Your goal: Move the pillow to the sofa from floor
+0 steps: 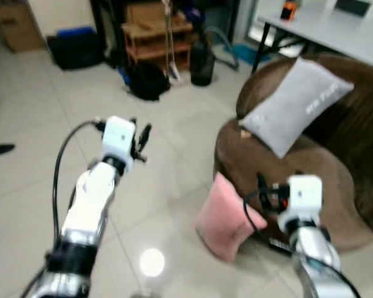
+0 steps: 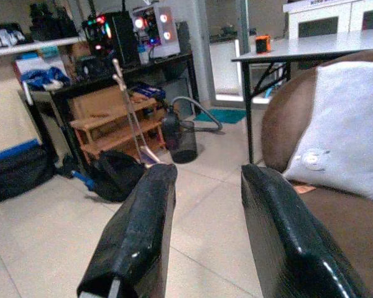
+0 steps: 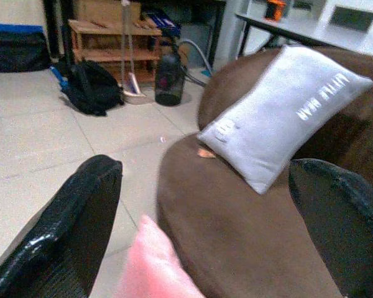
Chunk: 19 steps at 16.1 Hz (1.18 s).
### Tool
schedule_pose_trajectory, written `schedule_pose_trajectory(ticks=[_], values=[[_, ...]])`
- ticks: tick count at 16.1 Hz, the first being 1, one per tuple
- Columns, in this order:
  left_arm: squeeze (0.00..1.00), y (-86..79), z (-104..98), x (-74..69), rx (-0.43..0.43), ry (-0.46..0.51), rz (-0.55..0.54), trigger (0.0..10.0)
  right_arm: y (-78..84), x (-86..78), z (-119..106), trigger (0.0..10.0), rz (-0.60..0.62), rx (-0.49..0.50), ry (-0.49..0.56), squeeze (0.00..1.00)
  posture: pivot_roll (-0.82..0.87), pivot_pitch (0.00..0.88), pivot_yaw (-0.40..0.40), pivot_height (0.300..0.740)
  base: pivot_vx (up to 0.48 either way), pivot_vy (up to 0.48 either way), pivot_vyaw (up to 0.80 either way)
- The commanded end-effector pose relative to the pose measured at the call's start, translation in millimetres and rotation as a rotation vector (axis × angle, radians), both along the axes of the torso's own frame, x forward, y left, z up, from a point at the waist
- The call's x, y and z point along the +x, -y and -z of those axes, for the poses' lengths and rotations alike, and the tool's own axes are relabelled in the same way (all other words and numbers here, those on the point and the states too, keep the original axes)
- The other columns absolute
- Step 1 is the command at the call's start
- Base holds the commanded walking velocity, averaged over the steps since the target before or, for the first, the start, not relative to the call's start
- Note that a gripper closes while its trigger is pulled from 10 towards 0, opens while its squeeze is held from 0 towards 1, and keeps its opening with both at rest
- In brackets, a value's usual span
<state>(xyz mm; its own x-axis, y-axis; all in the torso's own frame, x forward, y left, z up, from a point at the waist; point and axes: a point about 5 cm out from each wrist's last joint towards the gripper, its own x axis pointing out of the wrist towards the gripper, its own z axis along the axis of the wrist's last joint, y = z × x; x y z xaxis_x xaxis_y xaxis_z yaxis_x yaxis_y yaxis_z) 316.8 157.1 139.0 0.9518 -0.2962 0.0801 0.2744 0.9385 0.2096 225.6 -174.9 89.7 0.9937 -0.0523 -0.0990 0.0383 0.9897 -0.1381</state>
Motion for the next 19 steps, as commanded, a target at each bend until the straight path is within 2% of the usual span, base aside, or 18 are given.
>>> schedule_pose_trajectory(ticks=[1, 4, 19], values=[[0.00, 6.2, -7.8, 2.6, -0.011, 0.029, 0.017, 10.0, 8.5, -1.0, 3.0, 10.0, 0.050, 0.000, -0.022, 0.00, 0.06, 0.000, -0.001, 0.740, 0.000, 0.000, 0.00], [0.00, 4.7, -5.4, 0.7, -0.042, 0.017, 0.029, 10.0, 9.1, -2.2, 4.3, 10.0, 0.046, -0.019, -0.025, 0.00, 0.05, 0.000, -0.010, 0.740, 0.214, 0.000, 0.00], [0.00, 5.6, -2.8, -1.3, -0.036, 0.011, 0.060, 10.0, 10.0, -1.2, 4.0, 10.0, 0.061, -0.018, -0.016, 0.00, 0.05, 0.000, -0.014, 0.740, 0.390, 0.000, 0.00]])
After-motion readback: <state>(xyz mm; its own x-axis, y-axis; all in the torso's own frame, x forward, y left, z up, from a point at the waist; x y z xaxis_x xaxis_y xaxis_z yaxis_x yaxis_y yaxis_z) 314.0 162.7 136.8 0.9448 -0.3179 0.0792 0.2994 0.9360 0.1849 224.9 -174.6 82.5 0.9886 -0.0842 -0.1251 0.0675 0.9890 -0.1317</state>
